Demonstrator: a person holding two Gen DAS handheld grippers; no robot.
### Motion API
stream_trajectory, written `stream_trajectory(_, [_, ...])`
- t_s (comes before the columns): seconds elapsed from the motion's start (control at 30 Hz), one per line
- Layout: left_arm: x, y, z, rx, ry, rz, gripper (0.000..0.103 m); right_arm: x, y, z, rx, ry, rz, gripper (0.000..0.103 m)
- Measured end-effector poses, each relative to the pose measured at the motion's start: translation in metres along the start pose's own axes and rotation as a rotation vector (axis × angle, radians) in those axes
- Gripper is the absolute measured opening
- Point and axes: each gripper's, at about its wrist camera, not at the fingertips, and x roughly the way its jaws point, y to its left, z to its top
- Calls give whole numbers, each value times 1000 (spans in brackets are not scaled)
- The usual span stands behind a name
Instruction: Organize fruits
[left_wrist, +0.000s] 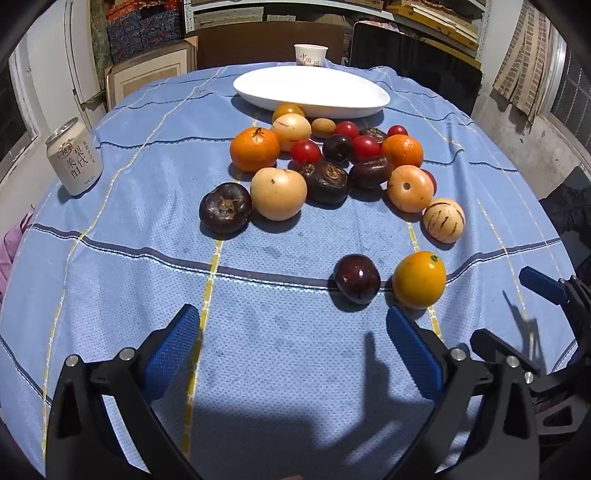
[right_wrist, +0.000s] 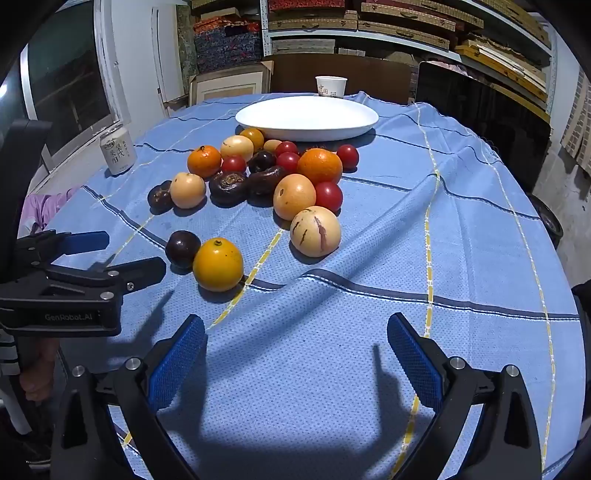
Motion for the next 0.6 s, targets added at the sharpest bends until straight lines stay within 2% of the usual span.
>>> stream_trajectory(0.2, [5,1,4,-10,34,-9,99,0,-3,0,-3,2,-8,100])
stream_trajectory(0.47, [2,1,1,2,0,-3,99,0,13,2,-3,-1,-12,100])
stream_trajectory(0.6, [-2,4,1,-13,-12,-6,99,0,2,1,17,-4,4,100])
